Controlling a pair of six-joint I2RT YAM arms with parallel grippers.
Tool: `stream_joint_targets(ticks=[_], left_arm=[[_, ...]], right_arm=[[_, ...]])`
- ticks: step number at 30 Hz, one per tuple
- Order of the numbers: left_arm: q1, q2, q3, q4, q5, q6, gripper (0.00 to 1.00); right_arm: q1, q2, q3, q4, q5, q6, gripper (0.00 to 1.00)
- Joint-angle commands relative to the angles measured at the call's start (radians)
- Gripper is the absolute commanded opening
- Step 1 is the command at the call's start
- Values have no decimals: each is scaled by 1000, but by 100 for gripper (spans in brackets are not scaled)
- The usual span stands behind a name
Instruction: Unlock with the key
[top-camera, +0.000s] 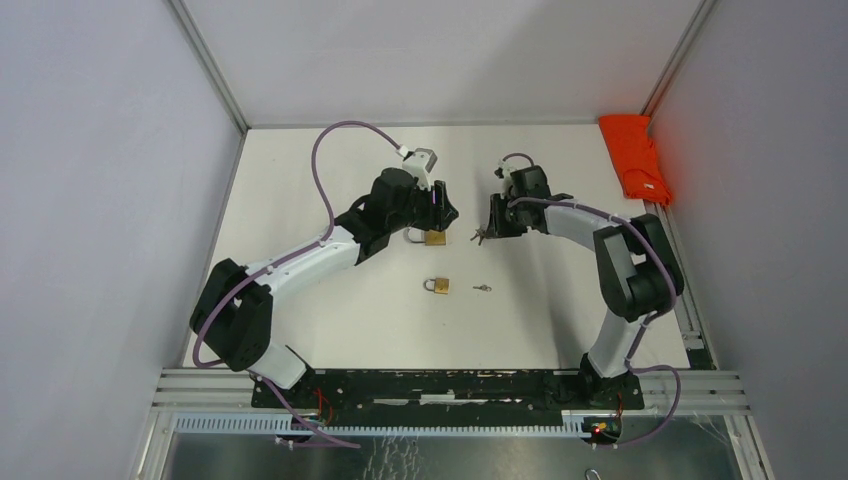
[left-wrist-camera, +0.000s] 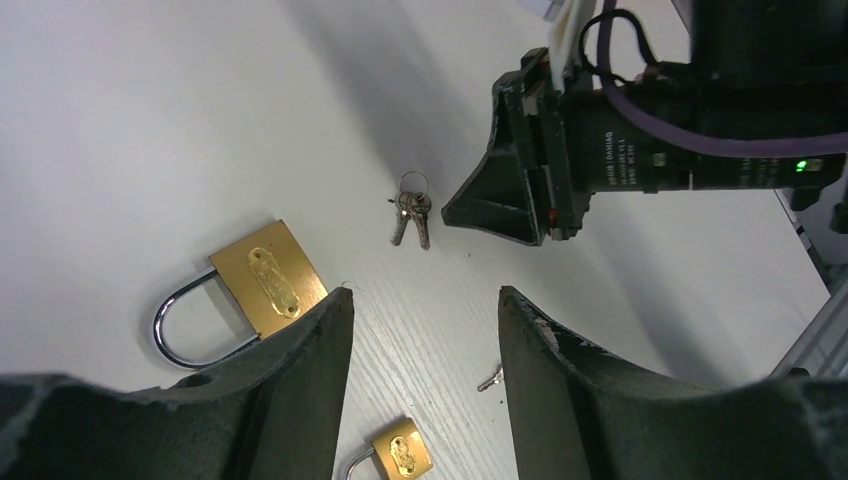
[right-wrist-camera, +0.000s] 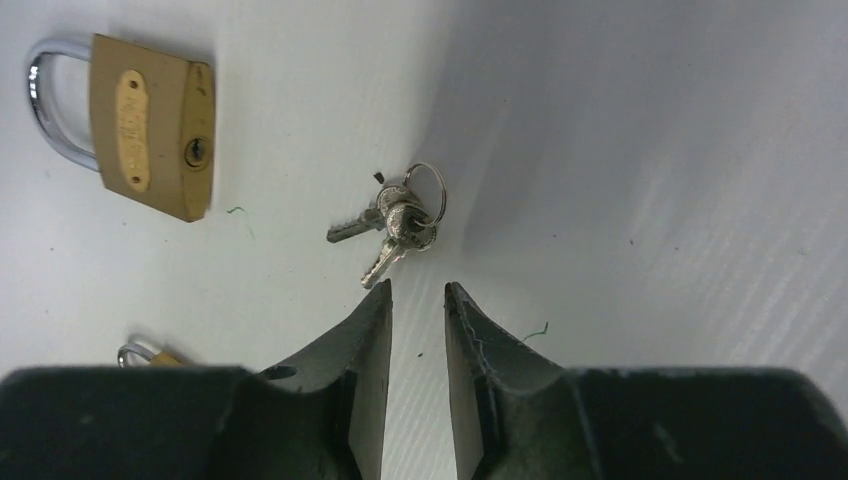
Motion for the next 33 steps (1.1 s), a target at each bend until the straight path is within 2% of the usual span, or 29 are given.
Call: stream_joint_targets(ticks=[1, 5, 15, 23, 33], left_arm=[[-6, -24, 30, 18, -20, 11, 61], [-6, -24, 31, 14, -21, 12, 61], [-6, -34, 38, -1, -25, 12, 61], [-6, -49, 44, -11, -29, 14, 61], [-7, -46, 39, -20, -45, 18, 61]], right_arm=[[-2, 39, 68, 22, -30, 15, 31], [-2, 57, 84, 33, -25, 26, 35], [-3, 149, 166, 1, -7, 34, 35], [-11, 158, 161, 19, -3, 44, 34], [-10, 161, 147, 61, -127, 44, 19]])
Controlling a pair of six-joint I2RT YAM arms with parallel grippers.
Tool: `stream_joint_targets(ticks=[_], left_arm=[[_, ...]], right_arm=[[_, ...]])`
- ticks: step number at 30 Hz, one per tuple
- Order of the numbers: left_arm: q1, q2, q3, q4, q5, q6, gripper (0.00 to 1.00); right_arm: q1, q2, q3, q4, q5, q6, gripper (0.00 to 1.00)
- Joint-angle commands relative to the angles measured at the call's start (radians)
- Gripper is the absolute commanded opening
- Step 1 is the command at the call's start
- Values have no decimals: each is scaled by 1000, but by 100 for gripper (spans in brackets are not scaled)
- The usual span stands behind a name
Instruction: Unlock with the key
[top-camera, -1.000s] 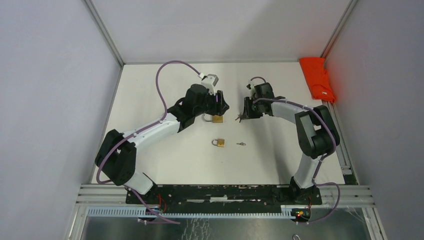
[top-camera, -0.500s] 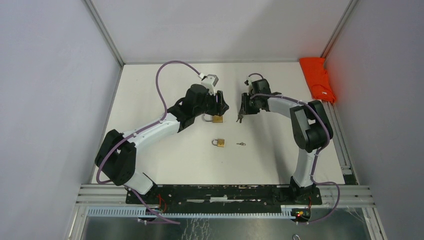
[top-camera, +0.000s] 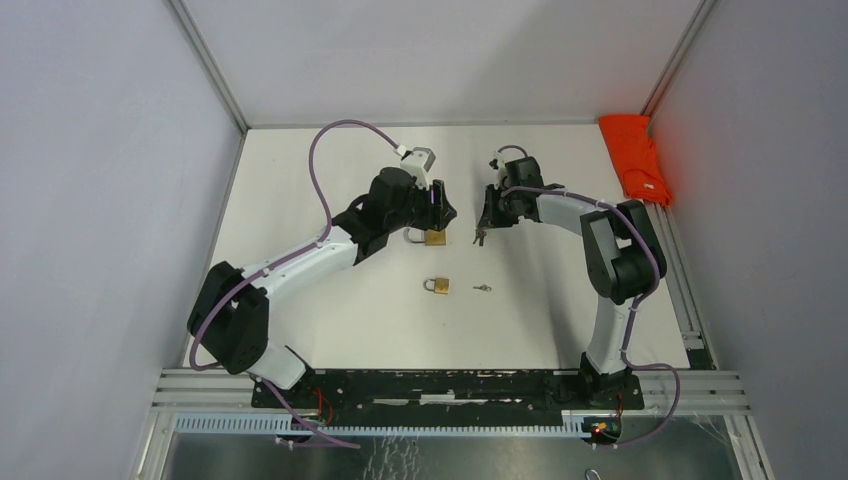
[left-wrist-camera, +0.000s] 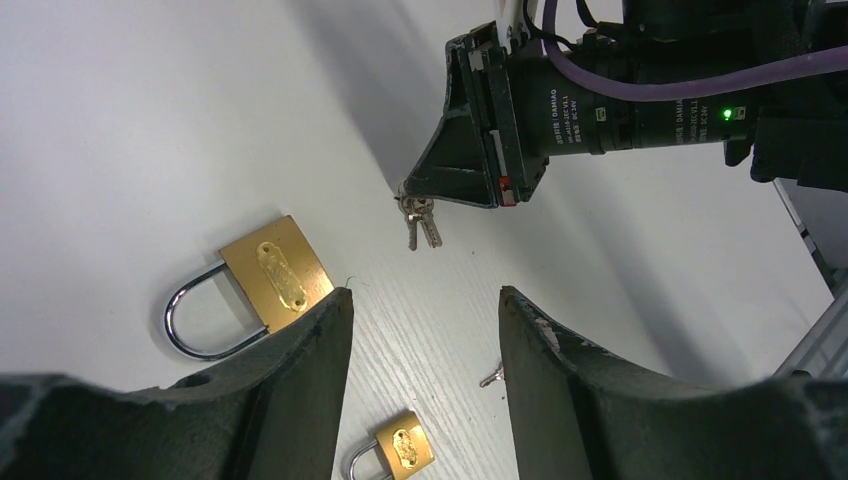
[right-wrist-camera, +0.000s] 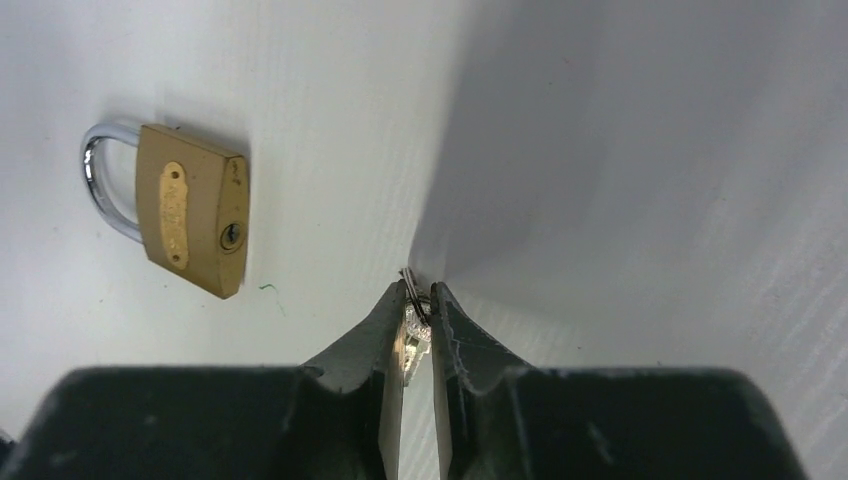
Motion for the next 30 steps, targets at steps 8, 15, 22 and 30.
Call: stream_joint_targets(ticks=[8, 15, 22, 30], left_arm=[[-6, -27, 31, 1, -24, 14, 61], [-6, -19, 15, 27, -9, 16, 61], [-6, -16, -51, 164, 85, 42, 61], [-5, -41, -93, 296, 262, 145, 65]], right_arm=[[-3, 5, 27, 21, -37, -28, 0], [-3, -74, 4, 33, -28, -41, 0], [-3, -265, -81, 48, -68, -54, 0], [-2, -509, -103, -26, -83, -85, 0]])
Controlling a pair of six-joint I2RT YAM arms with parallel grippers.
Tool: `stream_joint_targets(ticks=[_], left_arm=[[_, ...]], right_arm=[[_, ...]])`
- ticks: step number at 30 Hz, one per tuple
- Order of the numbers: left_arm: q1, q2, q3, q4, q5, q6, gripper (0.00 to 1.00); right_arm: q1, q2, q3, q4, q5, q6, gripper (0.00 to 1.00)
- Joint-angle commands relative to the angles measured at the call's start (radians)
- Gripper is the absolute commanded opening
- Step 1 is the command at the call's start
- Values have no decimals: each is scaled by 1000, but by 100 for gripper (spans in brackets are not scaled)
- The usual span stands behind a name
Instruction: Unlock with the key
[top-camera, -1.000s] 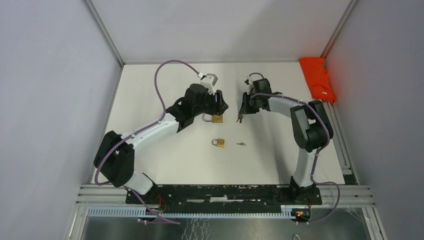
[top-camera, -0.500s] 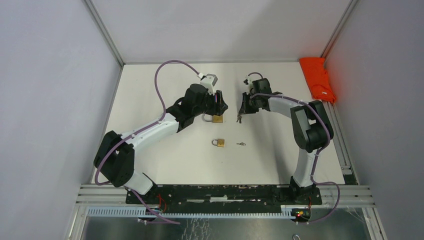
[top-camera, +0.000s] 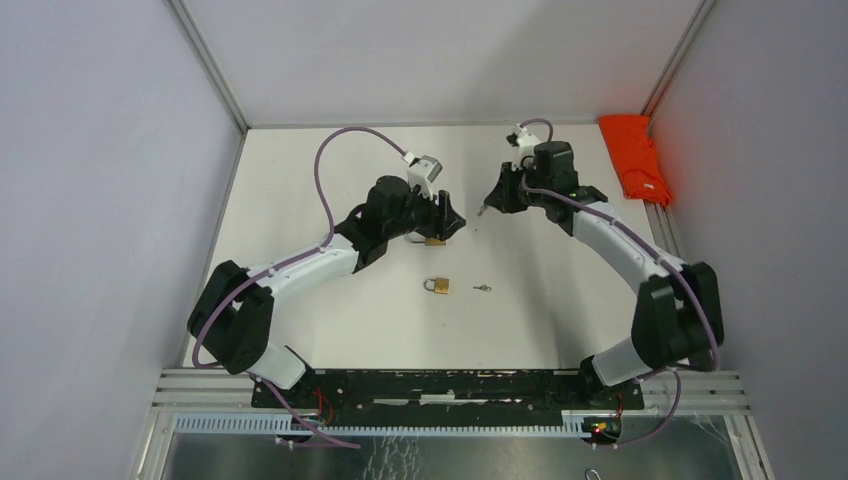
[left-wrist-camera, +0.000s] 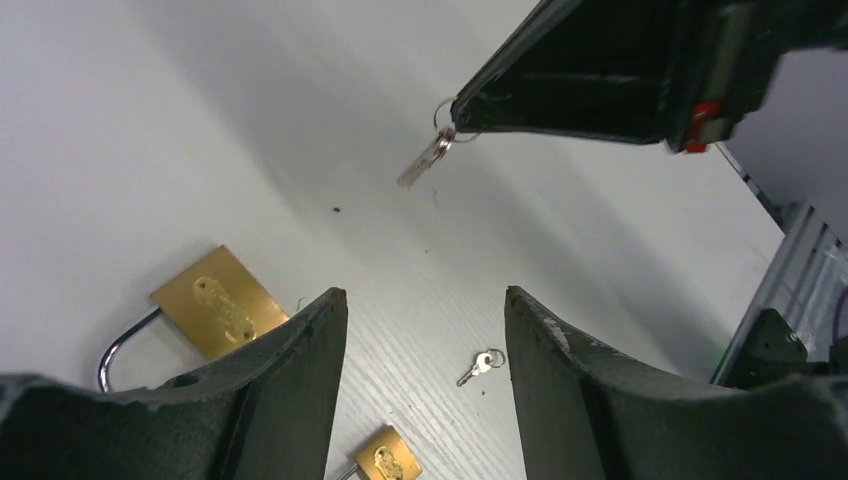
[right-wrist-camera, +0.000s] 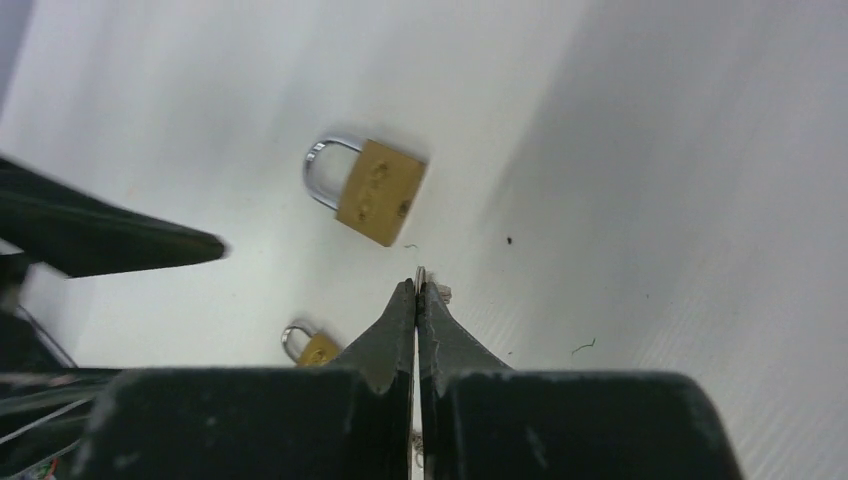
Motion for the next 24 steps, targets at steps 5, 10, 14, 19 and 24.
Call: stream_joint_targets(ticks=[5, 10, 14, 19, 24], left_arm=[[-4, -75, 13, 201, 306, 151, 67], [-4, -118, 18, 254, 392, 204, 67], [-5, -135, 13, 273, 411, 257, 66], [-5, -124, 7, 323, 436, 276, 64], [-5, -109, -37, 456, 444, 251, 64]], right_arm=[[-3, -242, 13, -74, -25, -40, 0], [-3, -327, 31, -114, -50, -46, 0], [-1, -375, 32, -132, -83, -41, 0], [-1, -424, 33, -136, -120, -29, 0], [2, -462, 42, -139, -156, -23, 0]])
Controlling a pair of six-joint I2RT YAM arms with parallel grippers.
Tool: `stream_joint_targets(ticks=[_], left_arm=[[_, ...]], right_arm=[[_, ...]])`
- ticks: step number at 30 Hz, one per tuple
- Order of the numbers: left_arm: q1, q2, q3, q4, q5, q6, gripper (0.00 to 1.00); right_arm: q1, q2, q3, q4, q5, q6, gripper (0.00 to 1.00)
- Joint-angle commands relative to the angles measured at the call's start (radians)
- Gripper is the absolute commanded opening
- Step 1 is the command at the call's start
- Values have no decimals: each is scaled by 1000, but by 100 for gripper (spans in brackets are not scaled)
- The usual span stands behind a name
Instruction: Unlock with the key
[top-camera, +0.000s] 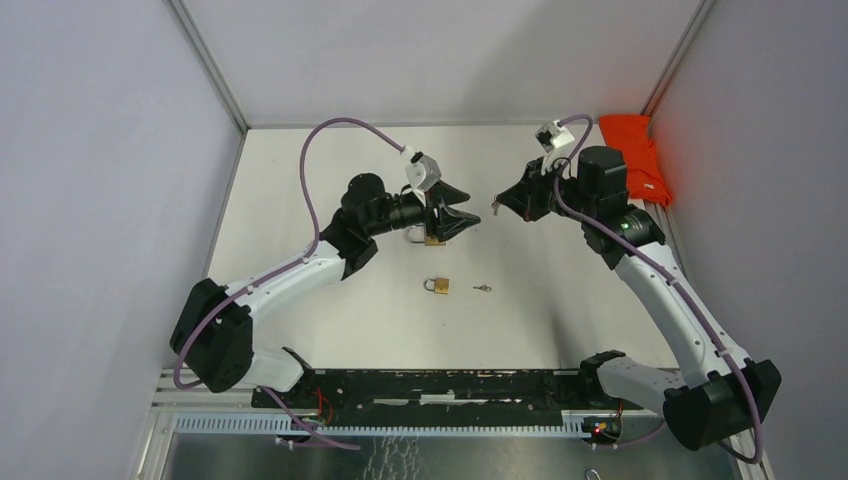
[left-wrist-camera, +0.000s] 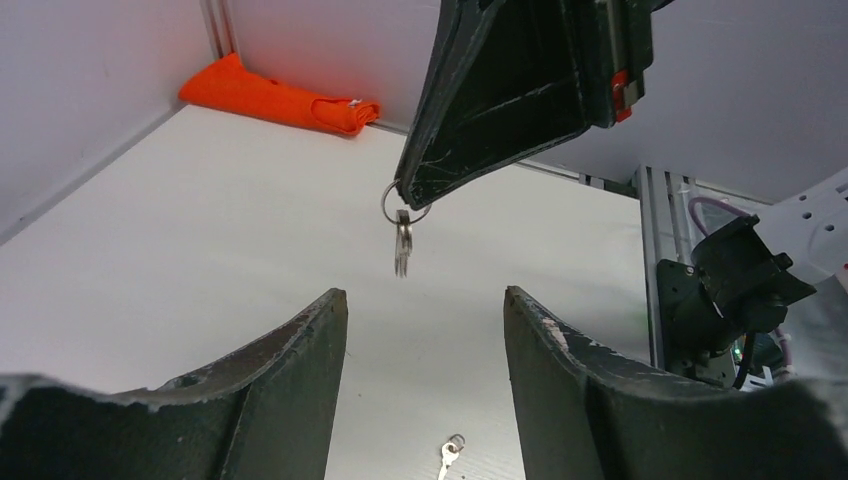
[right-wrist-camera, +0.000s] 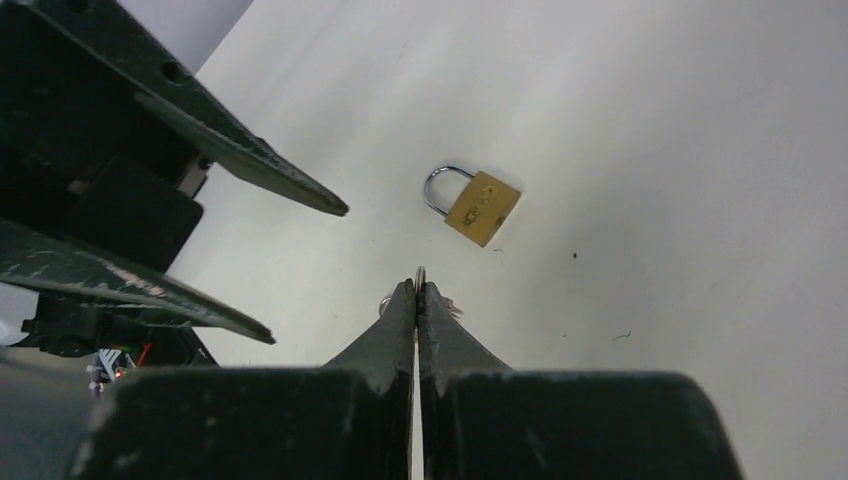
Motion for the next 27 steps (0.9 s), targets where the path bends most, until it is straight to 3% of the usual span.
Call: stream_joint_targets(ticks=[1, 8, 13, 19, 27], left_arm=[[-3, 11, 3, 115, 42, 18, 64], [-2, 103, 150, 31, 274, -72, 67], [17, 102, 139, 107, 339, -127, 67], [72, 97, 147, 214, 518, -244, 67], [97, 112, 222, 111, 692, -202, 67]], right_arm=[[2, -52, 43, 13, -53, 1, 0], [5, -95, 43, 25, -94, -13, 0], [8, -132, 36, 35, -130, -64, 0], [7, -170, 28, 65, -244, -112, 0], [16, -207, 13, 180, -419, -71, 0]])
